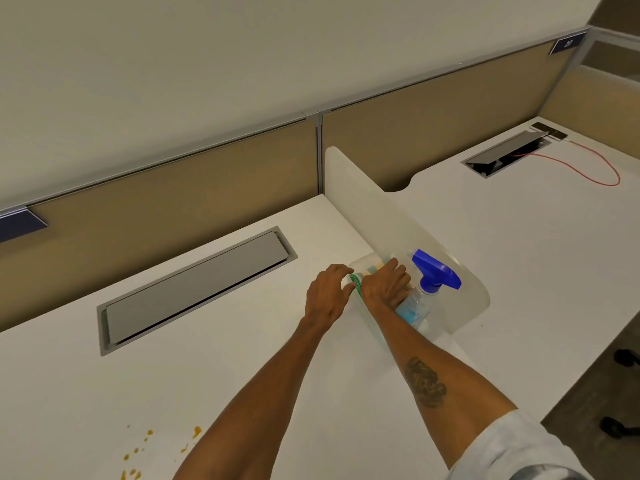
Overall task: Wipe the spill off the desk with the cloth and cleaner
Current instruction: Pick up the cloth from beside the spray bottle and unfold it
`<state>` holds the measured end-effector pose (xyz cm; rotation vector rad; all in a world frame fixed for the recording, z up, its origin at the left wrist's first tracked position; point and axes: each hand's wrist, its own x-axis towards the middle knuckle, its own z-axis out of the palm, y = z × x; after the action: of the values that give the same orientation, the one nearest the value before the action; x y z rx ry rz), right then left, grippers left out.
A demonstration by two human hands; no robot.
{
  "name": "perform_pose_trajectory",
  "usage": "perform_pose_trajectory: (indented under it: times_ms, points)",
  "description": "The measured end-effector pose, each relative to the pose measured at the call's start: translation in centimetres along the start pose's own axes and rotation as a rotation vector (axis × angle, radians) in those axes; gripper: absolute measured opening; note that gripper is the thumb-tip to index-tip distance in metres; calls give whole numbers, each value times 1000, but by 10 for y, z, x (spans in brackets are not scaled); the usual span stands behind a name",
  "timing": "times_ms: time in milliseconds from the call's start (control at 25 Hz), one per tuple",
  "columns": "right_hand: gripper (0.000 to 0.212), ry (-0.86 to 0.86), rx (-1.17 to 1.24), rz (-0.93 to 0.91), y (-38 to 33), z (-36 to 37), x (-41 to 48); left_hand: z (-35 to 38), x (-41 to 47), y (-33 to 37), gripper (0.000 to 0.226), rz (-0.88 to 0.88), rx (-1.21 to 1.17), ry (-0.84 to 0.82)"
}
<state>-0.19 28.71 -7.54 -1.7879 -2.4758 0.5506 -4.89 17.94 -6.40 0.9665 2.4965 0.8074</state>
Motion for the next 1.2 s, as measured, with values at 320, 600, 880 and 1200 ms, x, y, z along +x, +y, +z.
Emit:
perform_pose_trajectory:
  times_ms: [320, 600, 880, 1200]
  points:
    - [60, 23, -64, 56, -5, -3, 10, 7, 5, -3, 44, 2, -16, -28]
    - [61, 12, -165, -9, 1, 4, 16, 14, -1, -4, 47, -41, -54, -42]
    - [58, 44, -65, 46, -3, 3, 16, 19, -3, -3, 50, -62, -85, -24]
    - [45, 179, 2, -70, -22, -11, -11, 21, -12, 5, 55, -66, -289, -46]
